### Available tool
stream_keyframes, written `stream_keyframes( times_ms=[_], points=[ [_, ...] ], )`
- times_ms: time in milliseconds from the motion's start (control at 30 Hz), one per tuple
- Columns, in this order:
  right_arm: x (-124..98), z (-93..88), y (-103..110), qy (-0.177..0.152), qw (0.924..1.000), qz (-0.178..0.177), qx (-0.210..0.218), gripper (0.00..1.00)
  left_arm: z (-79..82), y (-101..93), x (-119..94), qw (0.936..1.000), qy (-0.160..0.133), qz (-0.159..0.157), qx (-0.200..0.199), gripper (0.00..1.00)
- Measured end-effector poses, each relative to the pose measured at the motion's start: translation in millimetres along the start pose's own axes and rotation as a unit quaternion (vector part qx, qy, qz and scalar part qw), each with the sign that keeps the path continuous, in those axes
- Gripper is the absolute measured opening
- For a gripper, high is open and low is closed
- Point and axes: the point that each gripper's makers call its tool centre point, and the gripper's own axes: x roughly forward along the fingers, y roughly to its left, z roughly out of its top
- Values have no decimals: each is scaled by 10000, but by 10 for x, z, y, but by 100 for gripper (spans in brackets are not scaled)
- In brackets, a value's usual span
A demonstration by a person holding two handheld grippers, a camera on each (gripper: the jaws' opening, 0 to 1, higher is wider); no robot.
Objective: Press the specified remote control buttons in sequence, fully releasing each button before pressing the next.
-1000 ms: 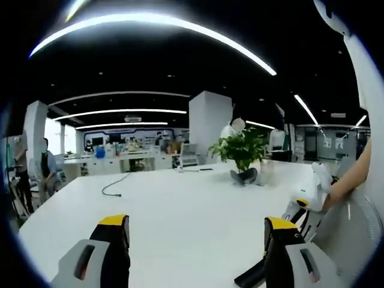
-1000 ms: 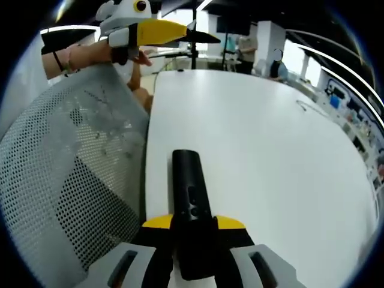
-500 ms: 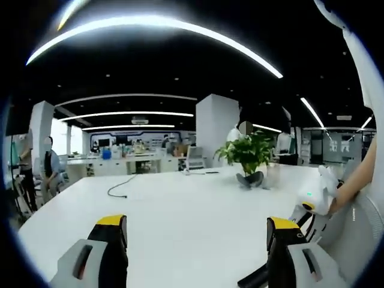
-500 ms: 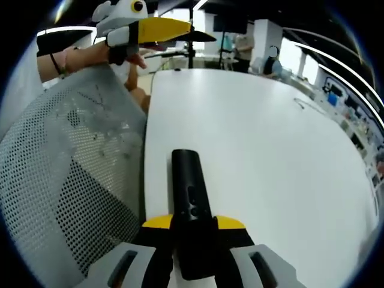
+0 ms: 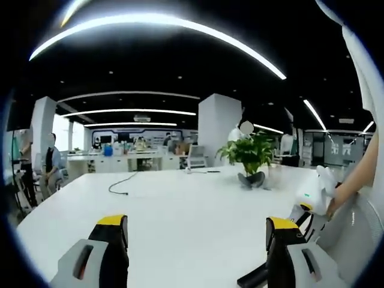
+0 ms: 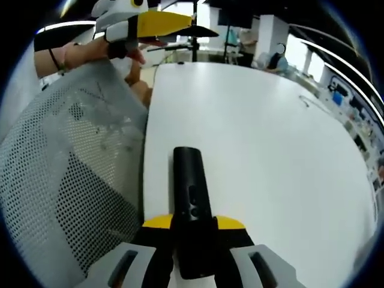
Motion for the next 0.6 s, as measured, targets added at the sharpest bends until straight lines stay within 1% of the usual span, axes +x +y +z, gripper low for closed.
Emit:
stream_keyframes(
  times_ms=[233, 367, 433, 600],
  points=[
    [12, 9, -109, 38, 10000, -9, 34, 21, -14, -3, 2, 10000, 41, -11, -36, 98],
    [18, 11, -139, 61, 10000, -9, 16, 21, 9, 24, -3, 10000, -25, 40, -50, 98],
    [18, 14, -147, 64, 10000, -1, 15, 21, 13, 31, -6, 9999, -40, 50, -128, 98],
    [33, 20, -193, 65, 10000, -9, 4, 21, 10, 41, -9, 9999, -43, 64, -148, 97]
  ],
)
